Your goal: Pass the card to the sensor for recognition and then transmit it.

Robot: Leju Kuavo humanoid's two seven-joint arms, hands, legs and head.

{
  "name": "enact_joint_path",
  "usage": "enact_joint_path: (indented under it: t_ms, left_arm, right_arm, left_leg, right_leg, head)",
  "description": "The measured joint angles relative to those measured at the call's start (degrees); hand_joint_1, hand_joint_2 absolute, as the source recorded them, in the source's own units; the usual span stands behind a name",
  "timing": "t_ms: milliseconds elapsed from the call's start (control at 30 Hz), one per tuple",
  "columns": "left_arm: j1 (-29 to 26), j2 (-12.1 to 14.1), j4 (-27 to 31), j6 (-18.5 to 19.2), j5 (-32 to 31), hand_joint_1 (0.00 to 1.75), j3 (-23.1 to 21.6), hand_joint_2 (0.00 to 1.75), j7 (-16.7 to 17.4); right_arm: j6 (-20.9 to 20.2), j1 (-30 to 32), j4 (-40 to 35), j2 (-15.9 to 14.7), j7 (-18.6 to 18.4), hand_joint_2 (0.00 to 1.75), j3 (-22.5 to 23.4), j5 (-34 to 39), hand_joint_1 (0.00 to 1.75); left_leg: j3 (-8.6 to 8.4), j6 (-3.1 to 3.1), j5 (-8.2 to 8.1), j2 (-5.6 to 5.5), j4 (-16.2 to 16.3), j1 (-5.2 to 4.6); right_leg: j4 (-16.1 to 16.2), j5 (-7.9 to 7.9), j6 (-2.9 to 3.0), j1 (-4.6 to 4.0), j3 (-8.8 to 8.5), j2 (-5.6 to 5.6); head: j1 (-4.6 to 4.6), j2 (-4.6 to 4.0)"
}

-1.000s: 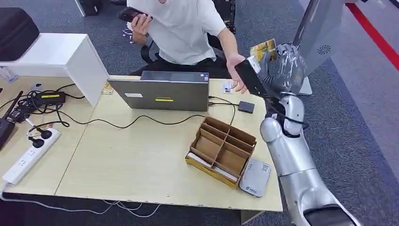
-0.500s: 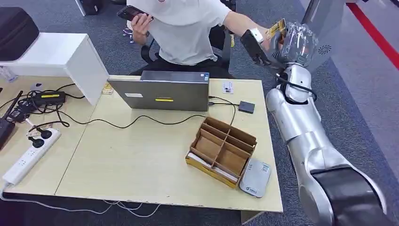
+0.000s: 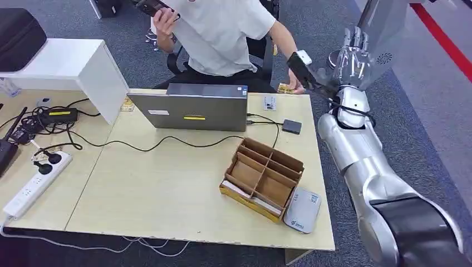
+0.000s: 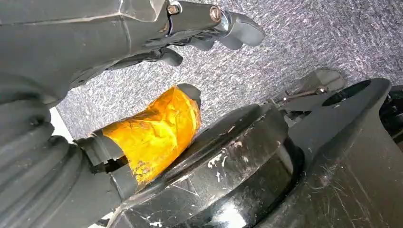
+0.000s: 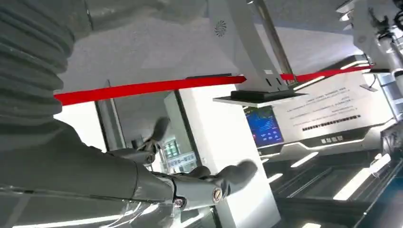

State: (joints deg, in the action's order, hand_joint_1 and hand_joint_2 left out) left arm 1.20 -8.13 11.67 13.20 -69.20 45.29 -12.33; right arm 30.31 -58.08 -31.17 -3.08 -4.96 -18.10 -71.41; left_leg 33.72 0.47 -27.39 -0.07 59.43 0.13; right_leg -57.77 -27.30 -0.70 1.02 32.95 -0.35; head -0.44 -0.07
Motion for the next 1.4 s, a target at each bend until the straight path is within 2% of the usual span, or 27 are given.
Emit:
enact_joint_path:
  t_ms: [200, 333, 400, 500, 633, 767, 800, 867, 967, 1033, 1100, 1133, 1167, 1200, 1267, 1333, 1400]
  left_arm:
    - [0.00, 0.00, 0.00, -0.24, 0.02, 0.00, 0.00, 1.75, 0.07]
    - [0.00, -0.02, 0.00, -0.48, 0.28, 0.00, 0.04, 1.75, 0.39]
    - [-0.04, -0.11, 0.00, -0.61, 0.72, 0.00, 0.31, 1.75, 0.79]
    - [-0.36, -0.33, -0.02, -1.42, 1.36, 0.00, 0.94, 1.75, 2.10]
    - [-0.72, -0.79, -0.02, -2.47, 1.92, 0.00, 1.81, 1.75, 3.26]
    - [-0.85, -1.14, -0.09, -2.93, 3.43, 0.00, 1.84, 1.75, 4.11]
    - [-0.94, -1.14, -0.09, -2.93, 3.43, 0.00, 1.84, 1.75, 4.13]
    - [-0.95, -1.11, -0.09, -2.93, 3.41, 0.00, 1.84, 1.75, 4.17]
    - [-0.71, -1.14, -0.09, -3.19, 3.45, 0.00, 1.84, 1.75, 4.22]
    - [-0.63, -1.31, -0.09, -3.78, 3.78, 0.00, 1.88, 1.75, 4.28]
    - [-0.67, -1.62, -0.09, -4.41, 3.89, 0.00, 2.03, 1.75, 4.68]
    - [-0.67, -1.73, -0.09, -4.65, 3.91, 0.00, 2.21, 0.00, 4.76]
    - [-0.70, -1.86, -0.09, -4.89, 3.91, 0.00, 2.34, 0.00, 4.81]
    - [-0.73, -1.90, -0.09, -5.25, 3.93, 0.00, 2.47, 1.75, 4.92]
    - [-0.63, -2.19, -0.09, -5.99, 4.00, 0.00, 2.78, 1.75, 5.07]
    - [-0.61, -2.54, -0.09, -6.73, 4.02, 0.00, 2.89, 1.75, 5.31]
    - [-0.48, -2.95, -0.09, -7.32, 4.15, 0.00, 3.26, 1.75, 5.57]
  right_arm:
    - [0.09, 0.34, 0.94, -1.59, -0.22, 1.75, 0.00, 0.00, 0.00]
    - [0.66, 1.37, 0.96, -4.10, -0.07, 1.75, 1.42, 1.90, 0.00]
    - [1.03, 2.29, 0.96, -6.69, 0.17, 1.75, 2.76, 3.33, 0.00]
    - [1.97, 5.02, 0.94, -12.68, 1.18, 1.75, 6.26, 6.10, 0.00]
    - [3.46, 12.38, 0.96, -21.03, 2.36, 1.75, 12.22, 11.00, 0.00]
    - [7.13, 24.98, 1.90, -27.92, 6.56, 1.75, 20.42, 17.71, 0.00]
    - [7.65, 27.57, 2.32, -28.63, 7.57, 1.75, 22.45, 17.99, 0.00]
    - [7.78, 30.80, 2.89, -29.81, 7.32, 1.75, 25.06, 16.90, 0.00]
    - [6.82, 33.58, 3.35, -30.97, 4.43, 1.75, 27.81, 15.41, 0.00]
    - [6.45, 37.48, 3.94, -31.50, 3.39, 1.75, 30.43, 16.68, 0.00]
    - [7.50, 42.66, 5.42, -31.26, 4.78, 1.75, 34.15, 18.70, 0.00]
    - [7.74, 45.16, 6.31, -30.91, 5.73, 1.75, 35.92, 19.23, 0.00]
    - [7.83, 46.98, 7.34, -30.54, 6.33, 1.75, 37.37, 19.30, 0.00]
    - [7.80, 48.66, 8.57, -30.05, 6.95, 1.75, 38.87, 19.21, 0.00]
    - [7.34, 52.04, 11.26, -28.10, 5.94, 1.75, 42.08, 18.51, 0.00]
    - [5.44, 54.68, 13.84, -24.36, 2.26, 1.75, 44.48, 17.24, 0.00]
    - [-0.17, 56.35, 15.97, -19.00, -1.87, 1.75, 45.31, 15.85, 0.00]
  left_leg:
    - [-0.01, 0.00, 0.00, 0.02, 0.01, -0.01]
    - [-0.01, 0.00, 0.00, -0.04, 0.05, 0.00]
    - [0.04, 0.01, 0.00, -0.35, 0.10, 0.00]
    - [0.11, 0.03, -0.01, -0.73, 0.16, 0.01]
    - [0.15, 0.26, -0.16, -0.87, 0.20, 0.00]
    - [0.15, 0.52, -0.34, -1.29, 0.23, 0.02]
    - [0.20, 0.57, -0.37, -1.26, 0.20, -0.01]
    - [0.14, 0.54, -0.52, -0.85, 0.17, -0.06]
    - [-0.15, 0.57, -0.58, -0.50, 0.18, -0.04]
    - [-0.20, 0.57, -0.59, -0.65, 0.17, -0.01]
    - [-0.16, 0.58, -0.59, -1.16, 0.17, 0.04]
    - [-0.09, 0.58, -0.59, -1.25, 0.15, 0.04]
    - [-0.09, 0.59, -0.60, -1.25, 0.15, 0.03]
    - [-0.09, 0.60, -0.62, -1.21, 0.13, 0.01]
    - [-0.14, 0.52, -0.70, -1.14, 0.12, 0.07]
    - [-0.15, 0.42, -0.76, -1.09, 0.11, 0.20]
    - [-0.22, 0.39, -0.79, -0.78, 0.09, 0.31]
  right_leg:
    - [0.01, 0.00, 0.00, 0.00, 0.02, 0.02]
    - [0.03, 0.00, 0.00, 0.00, 0.04, -0.03]
    - [0.06, -0.02, -0.03, 0.00, 0.02, -0.32]
    - [0.14, -0.07, -0.09, 0.00, -0.14, -0.68]
    - [0.33, -0.15, -0.26, 0.00, -0.26, -0.79]
    - [0.46, -0.36, -0.50, -0.06, -0.64, -1.27]
    - [0.44, -0.36, -0.50, -0.01, -0.57, -1.23]
    - [0.43, -0.36, -0.50, 0.07, -0.48, -0.77]
    - [0.44, -0.36, -0.49, 0.06, -0.41, -0.40]
    - [0.48, -0.53, -0.59, -0.02, -0.52, -0.57]
    - [0.50, -0.64, -0.63, -0.08, -0.83, -1.13]
    - [0.48, -0.65, -0.63, -0.05, -0.82, -1.21]
    - [0.47, -0.66, -0.60, -0.01, -0.74, -1.21]
    - [0.46, -0.67, -0.60, 0.01, -0.72, -1.15]
    - [0.47, -0.74, -0.51, -0.10, -0.76, -1.09]
    - [0.47, -0.78, -0.45, -0.23, -0.79, -1.05]
    - [0.47, -0.76, -0.42, -0.30, -0.76, -0.69]
  head:
    - [0.00, 0.00]
    - [0.00, 0.00]
    - [0.00, 0.00]
    - [0.00, 0.02]
    - [-0.02, 0.02]
    - [0.07, 0.00]
    - [0.04, 0.00]
    - [0.00, 0.00]
    - [-0.04, 0.00]
    - [-0.02, 0.00]
    - [0.04, 0.00]
    - [0.04, 0.00]
    - [0.02, 0.00]
    - [-0.02, 0.00]
    - [0.02, 0.00]
    - [0.09, 0.00]
    - [0.00, 0.00]
